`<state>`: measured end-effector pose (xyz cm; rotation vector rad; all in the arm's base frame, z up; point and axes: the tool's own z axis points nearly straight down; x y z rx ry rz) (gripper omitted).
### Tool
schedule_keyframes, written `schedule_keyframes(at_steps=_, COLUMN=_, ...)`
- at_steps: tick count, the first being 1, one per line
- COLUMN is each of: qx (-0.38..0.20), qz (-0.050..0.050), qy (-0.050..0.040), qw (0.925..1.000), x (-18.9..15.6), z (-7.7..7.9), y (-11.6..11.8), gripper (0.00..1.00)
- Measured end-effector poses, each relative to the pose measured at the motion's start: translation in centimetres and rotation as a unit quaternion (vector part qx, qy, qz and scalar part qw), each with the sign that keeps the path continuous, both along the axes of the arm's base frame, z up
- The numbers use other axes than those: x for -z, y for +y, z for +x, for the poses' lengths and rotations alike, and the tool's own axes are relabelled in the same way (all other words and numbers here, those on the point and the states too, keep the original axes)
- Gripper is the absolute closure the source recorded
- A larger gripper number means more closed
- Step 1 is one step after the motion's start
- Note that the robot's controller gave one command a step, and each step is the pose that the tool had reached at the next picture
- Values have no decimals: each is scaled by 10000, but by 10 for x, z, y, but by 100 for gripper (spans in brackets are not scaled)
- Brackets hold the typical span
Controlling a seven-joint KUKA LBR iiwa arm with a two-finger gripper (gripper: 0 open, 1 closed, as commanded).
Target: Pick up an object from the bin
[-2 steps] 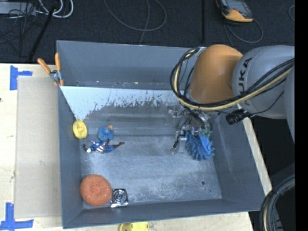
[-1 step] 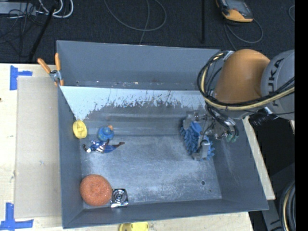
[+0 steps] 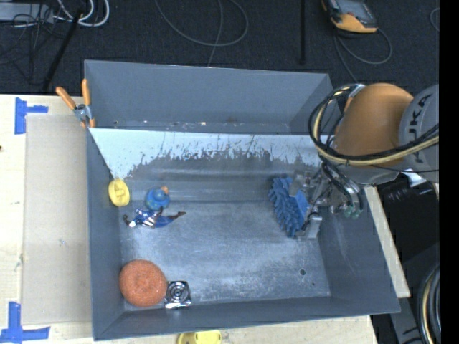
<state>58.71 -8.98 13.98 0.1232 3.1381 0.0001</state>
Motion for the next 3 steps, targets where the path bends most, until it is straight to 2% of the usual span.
schedule_keyframes(at_steps=1, qx=336, qz=3, qy=11, qw=9994, x=4, z=0, y=-4, gripper=0)
schedule_keyframes(at_steps=2, qx=414, qz=-3, qy=0, qw=9991, x=5, z=12, y=0, gripper=0)
schedule_keyframes(at_steps=3, qx=-1103, qz=0, qy=-7, qw=9939, x=6, z=17, y=2, gripper=0)
